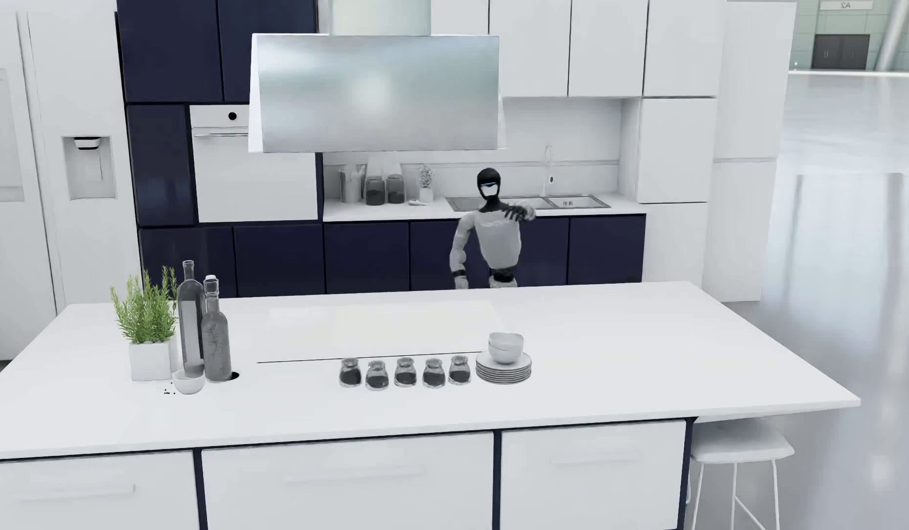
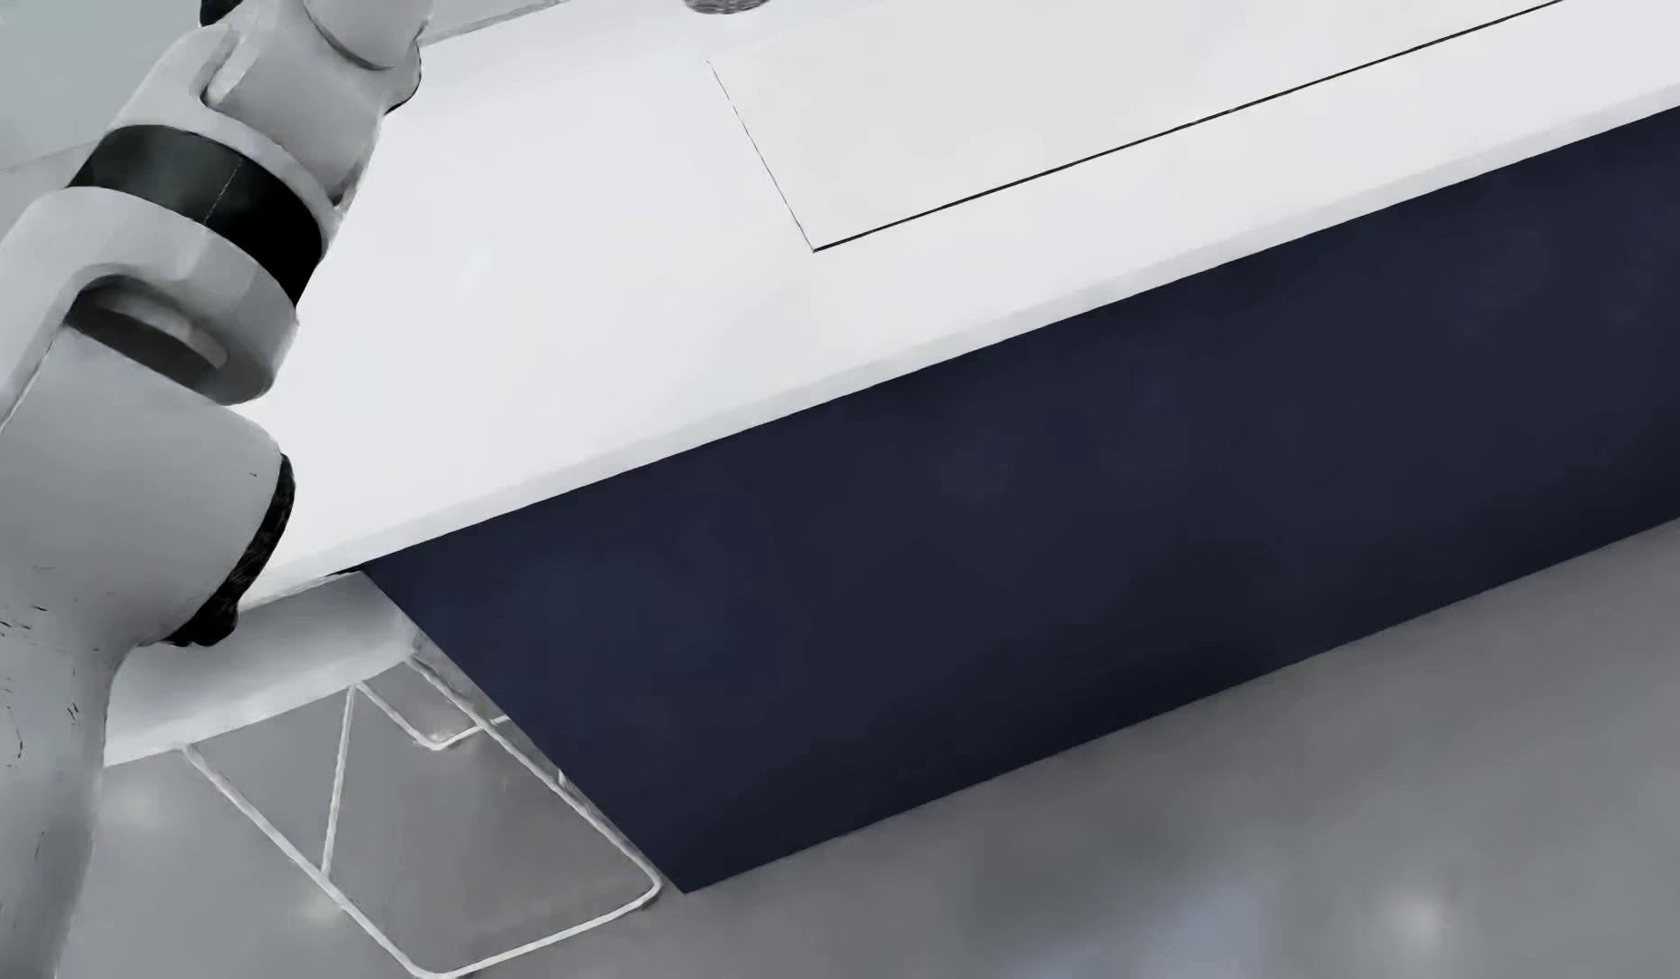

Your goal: Remain stationary

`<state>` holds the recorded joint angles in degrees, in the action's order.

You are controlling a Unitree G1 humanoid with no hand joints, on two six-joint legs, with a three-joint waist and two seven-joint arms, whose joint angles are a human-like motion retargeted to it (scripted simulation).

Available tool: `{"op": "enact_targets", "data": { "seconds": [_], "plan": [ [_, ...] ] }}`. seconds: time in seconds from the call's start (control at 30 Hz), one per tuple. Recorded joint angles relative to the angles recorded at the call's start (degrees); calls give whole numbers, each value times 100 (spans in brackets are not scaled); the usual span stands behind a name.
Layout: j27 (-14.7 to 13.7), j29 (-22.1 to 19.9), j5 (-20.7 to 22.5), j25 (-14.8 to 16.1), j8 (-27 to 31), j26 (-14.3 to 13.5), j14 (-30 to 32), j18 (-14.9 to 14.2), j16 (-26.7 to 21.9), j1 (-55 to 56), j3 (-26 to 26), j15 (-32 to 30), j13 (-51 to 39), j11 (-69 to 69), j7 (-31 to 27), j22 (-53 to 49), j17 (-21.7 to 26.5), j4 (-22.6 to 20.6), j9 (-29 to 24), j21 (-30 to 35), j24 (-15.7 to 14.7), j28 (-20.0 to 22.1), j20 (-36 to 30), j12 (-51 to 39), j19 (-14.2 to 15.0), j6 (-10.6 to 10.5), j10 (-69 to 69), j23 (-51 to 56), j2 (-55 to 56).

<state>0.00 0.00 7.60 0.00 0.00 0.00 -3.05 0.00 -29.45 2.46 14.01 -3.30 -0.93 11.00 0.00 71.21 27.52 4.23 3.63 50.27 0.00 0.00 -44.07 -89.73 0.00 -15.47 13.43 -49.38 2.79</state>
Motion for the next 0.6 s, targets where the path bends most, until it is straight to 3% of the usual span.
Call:
{"op": "enact_targets", "data": {
  "seconds": [0.4, 0.47, 0.53, 0.6],
  "plan": [
    [0, 0, 0, 0, 0, 0, 35, 0, 35, 66, -13, -107, -43, -65, 0, -20, 65, 2, -22, 81, 0, 0, 66, -31, 0, 72, 26, -25, 20],
    [0, 0, 3, 0, 0, 0, 66, 0, 24, 79, -38, -69, -44, -43, 0, -391, 28, 1, -15, 41, 0, 0, 752, 157, 0, 108, 28, -24, 37],
    [0, 0, -9, 0, 0, 0, 184, 0, 137, 121, -239, 50, 115, -1, 0, -1810, -111, -24, 75, -142, 0, 0, 1931, 979, 0, 249, 31, 38, 76],
    [0, 0, -34, 0, 0, 0, 522, 0, 549, 213, -542, 155, 349, 15, 0, -3513, -358, -87, 170, -332, 0, 0, 2642, 2171, 0, 540, 79, 117, 87]
  ]
}}
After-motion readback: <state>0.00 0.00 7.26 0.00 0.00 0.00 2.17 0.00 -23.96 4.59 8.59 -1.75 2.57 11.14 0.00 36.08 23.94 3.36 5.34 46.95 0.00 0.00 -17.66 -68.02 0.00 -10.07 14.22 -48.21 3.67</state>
